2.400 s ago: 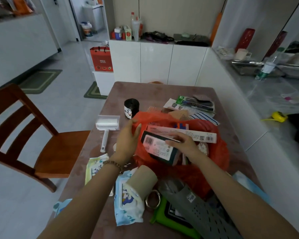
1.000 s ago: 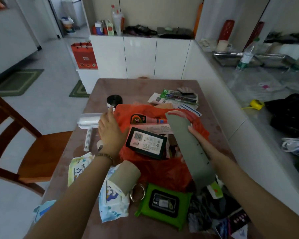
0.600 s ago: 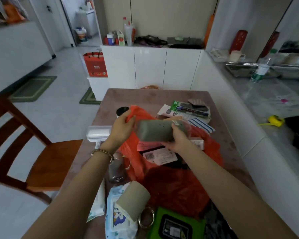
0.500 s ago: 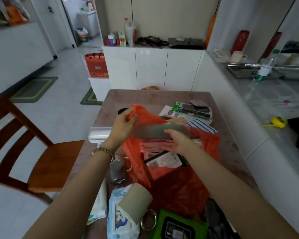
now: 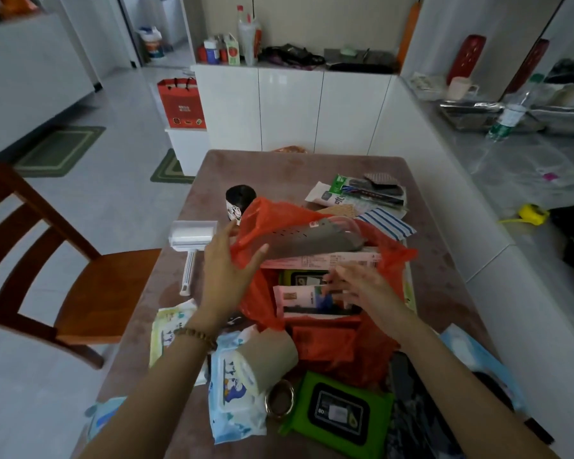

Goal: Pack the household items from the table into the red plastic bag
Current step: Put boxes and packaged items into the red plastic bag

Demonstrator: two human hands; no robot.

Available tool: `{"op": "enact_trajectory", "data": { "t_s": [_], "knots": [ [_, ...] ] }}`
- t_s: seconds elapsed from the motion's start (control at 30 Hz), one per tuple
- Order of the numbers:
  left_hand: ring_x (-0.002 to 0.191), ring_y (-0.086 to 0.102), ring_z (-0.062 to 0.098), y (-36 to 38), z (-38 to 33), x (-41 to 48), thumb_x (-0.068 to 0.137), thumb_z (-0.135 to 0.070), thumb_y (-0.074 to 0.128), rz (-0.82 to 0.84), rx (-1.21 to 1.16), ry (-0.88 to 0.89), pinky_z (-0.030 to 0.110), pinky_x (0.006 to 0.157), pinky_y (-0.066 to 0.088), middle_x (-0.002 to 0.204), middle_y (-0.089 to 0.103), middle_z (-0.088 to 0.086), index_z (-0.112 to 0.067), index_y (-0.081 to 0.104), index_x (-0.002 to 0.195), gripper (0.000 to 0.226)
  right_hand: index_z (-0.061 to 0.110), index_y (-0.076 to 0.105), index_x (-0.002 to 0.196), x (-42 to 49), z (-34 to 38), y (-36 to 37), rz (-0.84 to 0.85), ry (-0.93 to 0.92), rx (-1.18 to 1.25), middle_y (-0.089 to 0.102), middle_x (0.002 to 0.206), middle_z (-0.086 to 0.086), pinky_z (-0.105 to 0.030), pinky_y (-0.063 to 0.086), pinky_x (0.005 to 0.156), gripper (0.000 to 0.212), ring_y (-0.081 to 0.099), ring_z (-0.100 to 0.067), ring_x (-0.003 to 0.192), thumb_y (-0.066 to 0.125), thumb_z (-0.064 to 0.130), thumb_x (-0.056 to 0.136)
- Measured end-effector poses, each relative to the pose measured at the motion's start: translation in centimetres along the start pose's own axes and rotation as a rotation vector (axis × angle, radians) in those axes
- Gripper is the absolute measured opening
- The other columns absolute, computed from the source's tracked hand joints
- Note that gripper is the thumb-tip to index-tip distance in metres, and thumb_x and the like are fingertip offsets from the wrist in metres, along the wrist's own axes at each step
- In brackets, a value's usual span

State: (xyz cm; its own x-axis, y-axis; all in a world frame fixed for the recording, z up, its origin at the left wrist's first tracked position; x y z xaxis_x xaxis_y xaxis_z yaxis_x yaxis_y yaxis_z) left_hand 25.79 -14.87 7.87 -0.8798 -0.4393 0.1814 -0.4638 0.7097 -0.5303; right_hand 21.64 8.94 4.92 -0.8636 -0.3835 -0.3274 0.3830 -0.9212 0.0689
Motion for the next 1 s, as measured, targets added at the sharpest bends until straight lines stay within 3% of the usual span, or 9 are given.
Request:
{"op": "enact_trajectory", "data": {
  "t_s": [0.1, 0.2, 0.3, 0.37, 0.47, 0.57, 0.67, 0.8, 1.0],
  "knots": [
    [0.135, 0.03, 0.02, 0.1, 4.5, -4.5, 0.069, -0.07, 0.062, -0.116, -0.07, -0.143, 0.044, 0.109, 0.035, 0.143, 0.032, 0.002, -0.022, 0.026, 0.144, 0.096, 0.012, 0.072, 0.097, -3.0, -3.6, 0.1, 0.201, 0.104, -0.159, 0.075, 0.102, -0.006, -0.026, 0.055, 0.084, 0.033, 0.07, -0.019, 0.097, 0.061, 0.037, 0.08],
    [0.129, 0.042, 0.021, 2.0, 8.0, -8.8, 0.058, -0.071, 0.07, -0.063, -0.177, -0.274, 0.045, 0.105, 0.043, 0.137, 0.04, 0.002, -0.018, 0.032, 0.14, 0.104, 0.021, 0.072, 0.104, -5.1, -8.5, 0.2, 0.351, 0.238, -0.418, 0.073, 0.108, 0.002, -0.023, 0.053, 0.087, 0.039, 0.067, -0.011, 0.103, 0.067, 0.045, 0.075],
    [0.122, 0.046, 0.024, 4.2, 9.1, -12.4, 0.047, -0.064, 0.074, 0.135, -0.052, -0.297, 0.032, 0.1, 0.041, 0.128, 0.044, 0.004, -0.013, 0.037, 0.135, 0.108, 0.029, 0.063, 0.114, -6.1, -12.5, -0.4, 0.374, 0.294, -0.616, 0.062, 0.116, 0.015, -0.019, 0.048, 0.092, 0.042, 0.058, -0.007, 0.115, 0.072, 0.044, 0.076],
    [0.115, 0.05, 0.02, 4.9, 9.2, -13.7, 0.043, -0.058, 0.076, 0.205, -0.022, -0.257, 0.026, 0.091, 0.041, 0.122, 0.046, 0.001, -0.012, 0.038, 0.134, 0.109, 0.029, 0.051, 0.126, -6.6, -14.7, -0.9, 0.386, 0.321, -0.727, 0.054, 0.119, 0.014, -0.016, 0.048, 0.088, 0.061, 0.055, -0.007, 0.113, 0.075, 0.048, 0.073],
    [0.102, 0.054, 0.013, 4.8, 9.0, -14.4, 0.038, -0.057, 0.075, 0.233, -0.078, -0.294, 0.027, 0.081, 0.046, 0.112, 0.046, -0.008, -0.014, 0.036, 0.13, 0.109, 0.026, 0.04, 0.136, -6.7, -16.9, -1.2, 0.351, 0.286, -0.949, 0.049, 0.131, 0.005, -0.033, 0.047, 0.099, 0.096, 0.051, -0.015, 0.12, 0.078, 0.063, 0.056],
    [0.1, 0.054, 0.019, 4.6, 9.2, -14.5, 0.042, -0.054, 0.08, 0.264, 0.009, -0.282, 0.034, 0.081, 0.048, 0.111, 0.048, 0.0, -0.014, 0.039, 0.123, 0.1, 0.023, 0.037, 0.138, -6.4, -17.6, -0.9, 0.283, 0.228, -1.133, 0.045, 0.137, -0.002, -0.04, 0.04, 0.104, 0.106, 0.045, -0.022, 0.126, 0.08, 0.064, 0.05],
    [0.096, 0.059, 0.023, 3.8, 9.2, -14.3, 0.053, -0.04, 0.088, 0.312, 0.109, -0.263, 0.037, 0.077, 0.05, 0.103, 0.053, 0.0, -0.019, 0.041, 0.111, 0.078, 0.019, 0.035, 0.14, -6.4, -18.0, -0.2, 0.28, 0.343, -1.114, 0.044, 0.142, -0.002, -0.04, 0.04, 0.106, 0.131, 0.043, -0.024, 0.131, 0.077, 0.075, 0.029],
    [0.088, 0.056, 0.022, 2.3, 9.6, -14.3, 0.06, -0.04, 0.085, 0.374, 0.197, -0.292, 0.032, 0.069, 0.044, 0.101, 0.054, 0.001, -0.016, 0.038, 0.112, 0.074, 0.021, 0.05, 0.125, -7.5, -18.2, 0.2, 0.186, 0.338, -1.072, 0.057, 0.126, 0.002, -0.035, 0.048, 0.097, 0.105, 0.055, -0.02, 0.117, 0.085, 0.062, 0.035],
    [0.091, 0.055, 0.018, -0.1, 9.4, -15.4, 0.071, -0.033, 0.08, 0.446, -0.007, -0.331, 0.02, 0.061, 0.044, 0.112, 0.055, 0.006, -0.018, 0.042, 0.118, 0.062, 0.024, 0.051, 0.121, -11.4, -16.9, 1.2, 0.072, 0.304, -0.684, 0.062, 0.12, 0.003, -0.038, 0.051, 0.095, 0.097, 0.06, -0.016, 0.111, 0.088, 0.055, 0.037]
  ]
}}
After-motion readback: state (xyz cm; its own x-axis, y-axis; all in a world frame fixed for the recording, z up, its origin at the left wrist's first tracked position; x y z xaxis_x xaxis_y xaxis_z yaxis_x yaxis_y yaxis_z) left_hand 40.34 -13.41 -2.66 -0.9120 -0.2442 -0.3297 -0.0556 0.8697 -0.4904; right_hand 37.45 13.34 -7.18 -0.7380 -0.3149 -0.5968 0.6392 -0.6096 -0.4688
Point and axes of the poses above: each hand's wrist, its own x-axis towards the middle knuckle, its own y-axis out of the palm, z = x × y, the point moved 6 cm from there along x, towards the middle knuckle
